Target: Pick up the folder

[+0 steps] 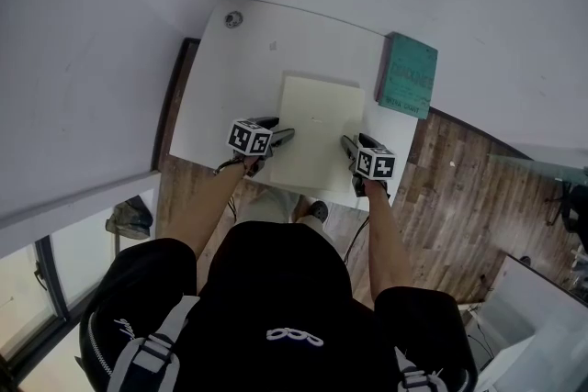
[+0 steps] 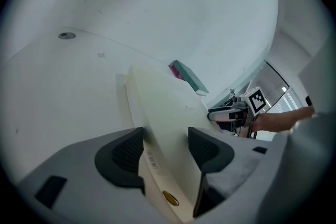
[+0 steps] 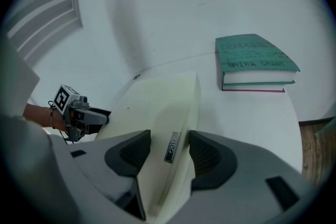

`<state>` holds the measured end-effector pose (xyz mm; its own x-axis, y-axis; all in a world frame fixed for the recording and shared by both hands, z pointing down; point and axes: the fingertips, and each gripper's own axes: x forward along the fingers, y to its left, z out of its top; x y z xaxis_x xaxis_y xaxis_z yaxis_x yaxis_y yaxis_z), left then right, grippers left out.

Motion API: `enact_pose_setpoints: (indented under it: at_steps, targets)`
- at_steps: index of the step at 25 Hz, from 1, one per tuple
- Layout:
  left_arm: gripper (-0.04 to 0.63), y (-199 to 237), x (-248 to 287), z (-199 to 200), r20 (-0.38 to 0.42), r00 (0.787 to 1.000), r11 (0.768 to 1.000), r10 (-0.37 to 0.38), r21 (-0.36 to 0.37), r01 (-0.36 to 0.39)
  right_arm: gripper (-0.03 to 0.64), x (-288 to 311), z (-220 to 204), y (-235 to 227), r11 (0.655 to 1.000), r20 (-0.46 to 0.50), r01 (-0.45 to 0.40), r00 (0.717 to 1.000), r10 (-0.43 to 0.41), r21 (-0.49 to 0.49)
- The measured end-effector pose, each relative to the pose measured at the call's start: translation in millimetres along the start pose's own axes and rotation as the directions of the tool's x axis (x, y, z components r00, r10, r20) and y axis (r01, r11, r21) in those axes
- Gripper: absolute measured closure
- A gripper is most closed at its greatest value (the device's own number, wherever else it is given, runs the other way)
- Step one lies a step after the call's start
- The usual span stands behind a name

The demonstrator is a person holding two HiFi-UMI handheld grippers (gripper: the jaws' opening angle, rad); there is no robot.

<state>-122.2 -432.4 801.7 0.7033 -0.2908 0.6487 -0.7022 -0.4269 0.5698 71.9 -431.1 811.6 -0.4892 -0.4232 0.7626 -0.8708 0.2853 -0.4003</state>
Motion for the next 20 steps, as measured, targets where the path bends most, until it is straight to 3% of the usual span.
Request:
enact_pose_setpoints:
  at_steps: [10,20]
  targets:
    - [0.337,-3.0,-0.5,1.3,0.024,0.999,0.999,0.035,-0.036,-0.034,0.374,-1.8,-0.2,1.0,1.000,-0.008,-0.001,1.000,0.001,0.004]
    - [0.337,-19.8,-11.7,-4.6,0.033,0.997,0.997,0.071,-0.029,-0.070,0.377,-21.4,-0.7,11.2,0.999,0.020,-0.011,1.000,0.012,-0.048]
